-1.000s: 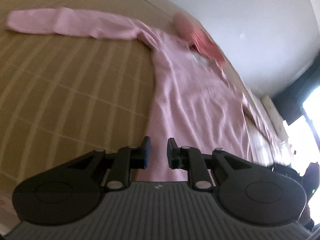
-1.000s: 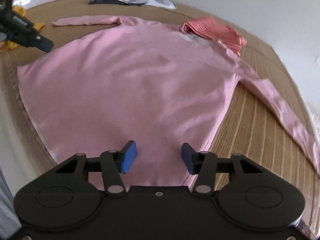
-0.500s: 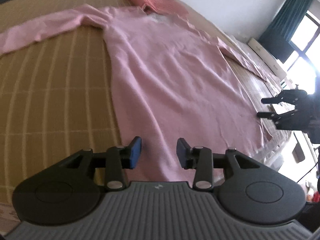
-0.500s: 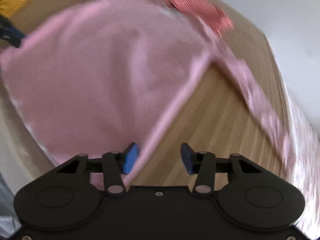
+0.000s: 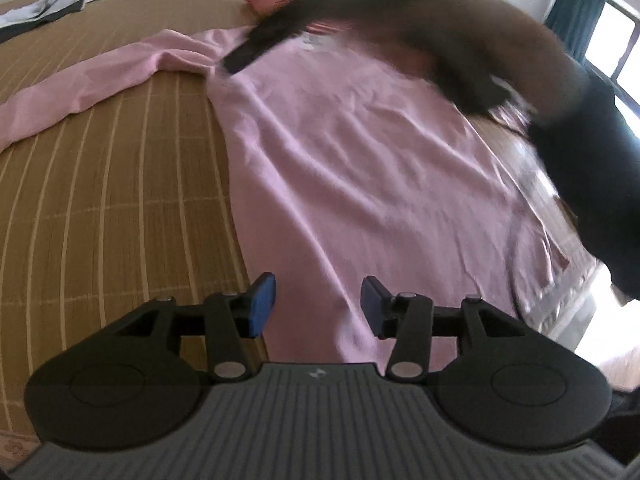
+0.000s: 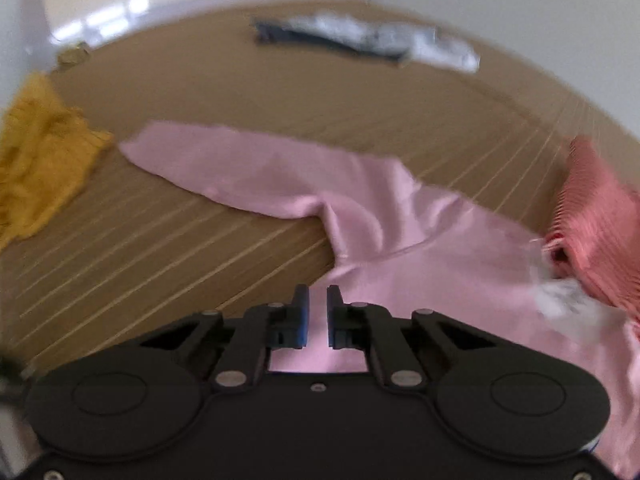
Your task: Fold clothes
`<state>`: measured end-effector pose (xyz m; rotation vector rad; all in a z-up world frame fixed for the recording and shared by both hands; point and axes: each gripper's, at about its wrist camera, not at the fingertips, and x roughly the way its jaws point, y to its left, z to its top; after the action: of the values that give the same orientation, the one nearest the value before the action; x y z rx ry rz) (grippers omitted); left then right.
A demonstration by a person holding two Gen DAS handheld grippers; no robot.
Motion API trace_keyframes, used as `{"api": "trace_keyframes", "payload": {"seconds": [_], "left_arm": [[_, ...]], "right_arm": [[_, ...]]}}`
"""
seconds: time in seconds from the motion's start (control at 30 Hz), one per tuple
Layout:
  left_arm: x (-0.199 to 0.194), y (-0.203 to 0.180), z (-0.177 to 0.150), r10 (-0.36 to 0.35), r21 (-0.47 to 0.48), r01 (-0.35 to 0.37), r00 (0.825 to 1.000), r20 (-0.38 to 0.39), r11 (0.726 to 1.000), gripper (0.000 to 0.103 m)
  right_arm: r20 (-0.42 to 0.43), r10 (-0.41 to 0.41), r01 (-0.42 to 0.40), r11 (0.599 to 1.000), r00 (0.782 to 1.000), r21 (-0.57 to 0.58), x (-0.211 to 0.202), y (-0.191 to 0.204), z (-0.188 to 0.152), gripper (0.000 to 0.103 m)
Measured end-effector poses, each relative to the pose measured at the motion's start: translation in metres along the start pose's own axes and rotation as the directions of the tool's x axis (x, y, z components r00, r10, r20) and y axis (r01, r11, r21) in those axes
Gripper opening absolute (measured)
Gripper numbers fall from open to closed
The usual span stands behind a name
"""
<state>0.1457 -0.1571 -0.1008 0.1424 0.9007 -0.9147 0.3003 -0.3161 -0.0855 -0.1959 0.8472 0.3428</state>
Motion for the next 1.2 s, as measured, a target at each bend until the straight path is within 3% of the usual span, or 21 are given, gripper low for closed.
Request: {"api": "trace_keyframes", "payload": {"seconds": [0.07,0.2,0.33,0.4,0.43,0.5,0.57,0.67,0.77,0.87,0.93,1.1,1.2], "left_arm": [[0.000,-0.004,-0.002,0.002,0.038,-0.002,1.000,-0.018,0.999,0.061],[0.001,-0.012,-0.006,0.009,0.098,-0.005,0.999,-0.037,0.995,0.078],[0.001,-0.021,-0.008,0.023,0.150,-0.016,0.999,-0.046,0.989,0.079],[-0.004,-0.016,-0.006,-0.001,0.120,0.005,0.999,-0.036,0.993,0.079],[-0.007,-0.012,-0.006,-0.011,0.099,0.013,1.000,-0.023,0.995,0.079],[-0.018,-0.002,-0.005,0.004,0.047,-0.005,1.000,0.022,0.999,0.080],[-0.031,0.007,-0.004,0.044,0.001,-0.045,0.996,0.075,0.999,0.081],[-0.046,0.019,-0.003,0.099,-0.081,-0.087,0.984,0.146,0.993,0.081],[-0.044,0.019,-0.001,0.134,-0.105,-0.118,0.978,0.159,0.987,0.081],[-0.040,0.007,0.002,0.162,-0.070,-0.153,0.976,0.149,0.986,0.081],[-0.032,-0.001,0.004,0.159,-0.025,-0.157,0.978,0.133,0.987,0.081],[0.003,-0.033,0.006,0.155,0.114,-0.157,0.988,0.022,0.981,0.081],[0.019,-0.050,0.003,0.200,0.194,-0.188,0.979,-0.042,0.963,0.083]], "right_arm": [[-0.051,-0.033,0.033,0.999,0.998,0.008,0.029,-0.003,0.008,0.010],[-0.025,-0.017,0.020,0.994,1.000,0.109,0.045,-0.017,0.024,0.010],[0.008,-0.066,0.064,0.986,0.998,0.152,0.048,-0.023,0.030,0.012],[0.038,-0.024,0.016,0.982,0.999,0.191,0.029,-0.022,0.021,0.038],[0.060,0.003,-0.015,0.980,0.998,0.198,0.016,-0.020,0.014,0.045],[0.120,0.044,-0.063,0.986,0.992,0.156,-0.021,-0.009,-0.013,0.052],[0.150,0.030,-0.050,0.990,0.988,0.132,-0.056,-0.009,-0.050,0.052],[0.131,-0.104,0.087,0.987,0.986,0.133,-0.095,-0.011,-0.106,0.052],[0.071,-0.272,0.261,0.956,0.960,0.131,-0.132,-0.013,-0.170,0.047],[0.044,-0.244,0.231,0.954,0.969,0.193,-0.161,-0.014,-0.217,0.044],[0.017,-0.156,0.151,0.975,0.988,0.164,-0.170,-0.001,-0.240,0.043],[-0.045,-0.150,0.153,0.987,0.988,0.058,-0.178,0.016,-0.259,0.041],[-0.100,-0.137,0.139,0.990,0.986,0.007,-0.179,0.005,-0.264,0.040]]}}
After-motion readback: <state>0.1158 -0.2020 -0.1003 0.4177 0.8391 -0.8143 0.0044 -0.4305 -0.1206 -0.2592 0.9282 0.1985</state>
